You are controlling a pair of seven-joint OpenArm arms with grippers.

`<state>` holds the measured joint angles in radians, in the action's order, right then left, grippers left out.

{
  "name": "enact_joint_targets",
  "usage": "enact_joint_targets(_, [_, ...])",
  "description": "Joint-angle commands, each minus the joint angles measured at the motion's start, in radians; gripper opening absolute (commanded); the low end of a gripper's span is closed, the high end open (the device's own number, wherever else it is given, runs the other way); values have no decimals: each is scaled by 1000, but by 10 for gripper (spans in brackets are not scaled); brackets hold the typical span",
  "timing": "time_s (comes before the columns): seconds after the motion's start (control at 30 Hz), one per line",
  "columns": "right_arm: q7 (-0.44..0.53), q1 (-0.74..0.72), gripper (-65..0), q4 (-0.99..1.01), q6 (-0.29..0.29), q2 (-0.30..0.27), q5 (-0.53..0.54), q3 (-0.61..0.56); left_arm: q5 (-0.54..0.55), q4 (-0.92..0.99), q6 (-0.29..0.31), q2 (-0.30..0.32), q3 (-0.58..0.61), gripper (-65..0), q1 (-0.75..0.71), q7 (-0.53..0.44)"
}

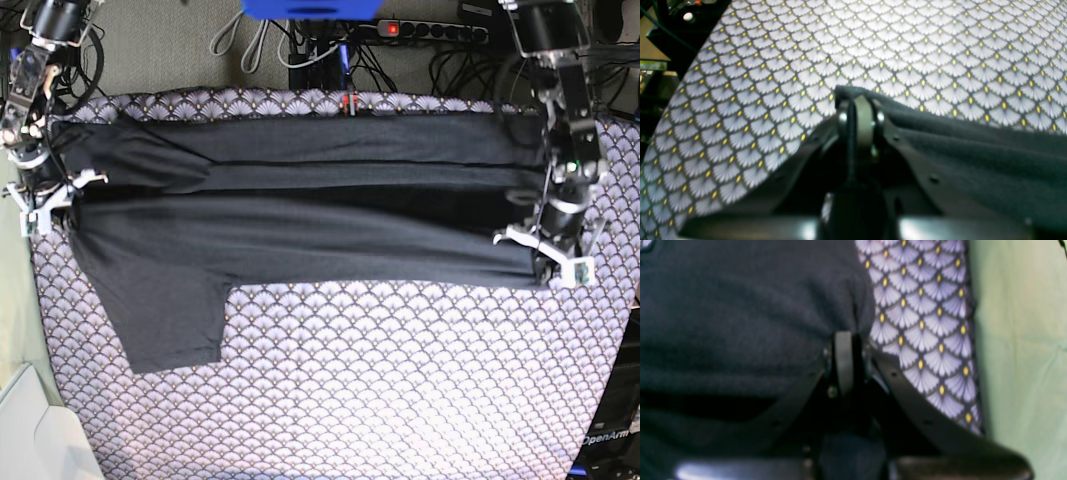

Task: Fold the T-shirt properly
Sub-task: 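Lift the held edges and fold them toward the collar end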

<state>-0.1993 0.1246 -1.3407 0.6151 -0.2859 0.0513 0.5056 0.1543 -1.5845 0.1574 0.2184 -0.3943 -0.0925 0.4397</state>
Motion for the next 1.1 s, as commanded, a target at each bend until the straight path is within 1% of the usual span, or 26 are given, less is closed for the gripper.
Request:
enact_joint_targets(0.0, [27, 0, -650, -36, -1, -23, 14, 8, 4, -34, -18, 17, -22, -645, 4, -15])
enact_joint_targets(0.07, [27, 20, -650, -67, -1, -23, 14, 8, 4, -40, -18, 17, -39, -645, -19, -2])
enact_joint_targets(0.17, [24, 43, -650, -104, -1, -23, 14, 8, 4, -41, -17, 17, -62, -645, -39, 60])
enact_joint_targets(0.3, [24, 59, -650, -115, -1, -23, 14, 8, 4, -41, -17, 17, -81, -645, -60, 106])
enact_joint_targets(0.63, [28, 126, -650, -115, -1, -23, 14, 9, 4, -41, -17, 23, -81, -645, -129, 107])
enact_joint_targets(1.07, [28, 155, -650, -110, -1, -22, 14, 35, 3, -29, -17, 20, -79, -645, -138, 107])
